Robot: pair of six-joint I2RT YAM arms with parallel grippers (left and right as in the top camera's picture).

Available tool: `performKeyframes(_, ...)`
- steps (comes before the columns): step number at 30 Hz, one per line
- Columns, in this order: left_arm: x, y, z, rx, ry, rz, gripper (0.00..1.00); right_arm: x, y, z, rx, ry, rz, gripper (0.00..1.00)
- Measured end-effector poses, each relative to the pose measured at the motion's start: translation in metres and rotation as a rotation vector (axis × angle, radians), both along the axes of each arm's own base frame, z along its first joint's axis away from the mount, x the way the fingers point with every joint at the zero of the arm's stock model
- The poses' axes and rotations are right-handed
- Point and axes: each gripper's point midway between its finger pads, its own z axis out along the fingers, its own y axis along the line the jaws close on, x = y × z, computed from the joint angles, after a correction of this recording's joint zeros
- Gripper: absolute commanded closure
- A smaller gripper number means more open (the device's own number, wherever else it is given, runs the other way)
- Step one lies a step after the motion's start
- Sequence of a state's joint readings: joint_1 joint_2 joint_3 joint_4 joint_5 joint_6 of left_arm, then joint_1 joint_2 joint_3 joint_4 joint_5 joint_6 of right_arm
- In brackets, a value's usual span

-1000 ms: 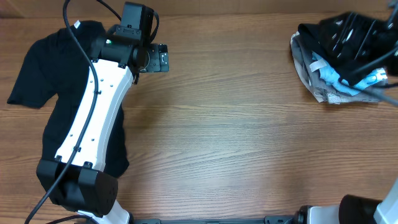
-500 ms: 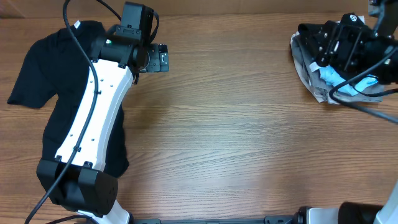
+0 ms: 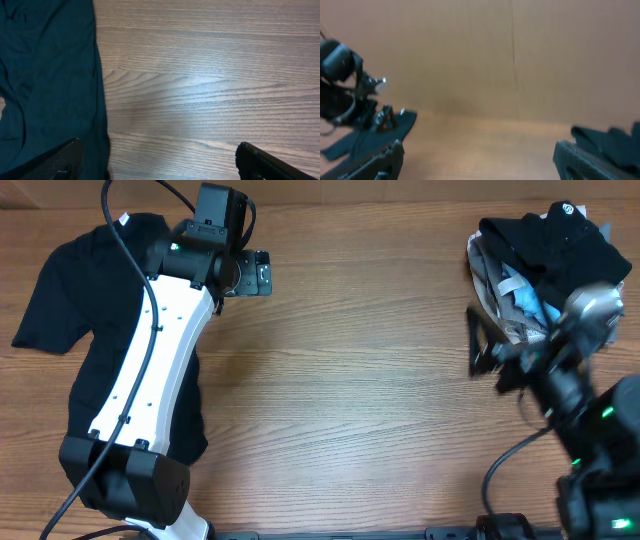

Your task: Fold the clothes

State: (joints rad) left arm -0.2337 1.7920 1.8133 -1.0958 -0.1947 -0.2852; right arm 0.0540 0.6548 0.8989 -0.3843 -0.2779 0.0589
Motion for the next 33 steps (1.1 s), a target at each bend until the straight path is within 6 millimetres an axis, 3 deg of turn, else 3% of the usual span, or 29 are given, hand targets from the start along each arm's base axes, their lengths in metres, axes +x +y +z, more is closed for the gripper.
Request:
performKeyframes(5, 0.0, 0.0, 0.0, 0.0, 0.0, 0.0, 0.0, -0.025, -0.002, -0.083, 0.013, -0.085, -0.005, 0.0)
performKeyframes(11, 0.0, 0.0, -0.001, 0.001, 0.005, 0.0, 0.0, -0.035, -0.004, -0.151, 0.02, -0.081, -0.014, 0.0)
performKeyframes(19, 0.0, 0.0, -0.001, 0.0, 0.005, 0.0, 0.0, -0.035, -0.005, -0.181, 0.021, -0.063, -0.022, 0.0)
performKeyframes(22, 0.0, 0.0, -0.001, 0.0, 0.005, 0.0, 0.0, -0.034, -0.006, -0.201, 0.017, -0.01, -0.025, 0.0)
performKeyframes(26, 0.0, 0.0, -0.001, 0.001, 0.005, 0.0, 0.0, -0.031, -0.005, -0.191, 0.022, -0.078, -0.024, 0.0)
performKeyframes(33, 0.0, 0.0, -0.001, 0.0, 0.005, 0.0, 0.0, -0.031, -0.006, -0.195, 0.021, -0.072, -0.024, 0.0)
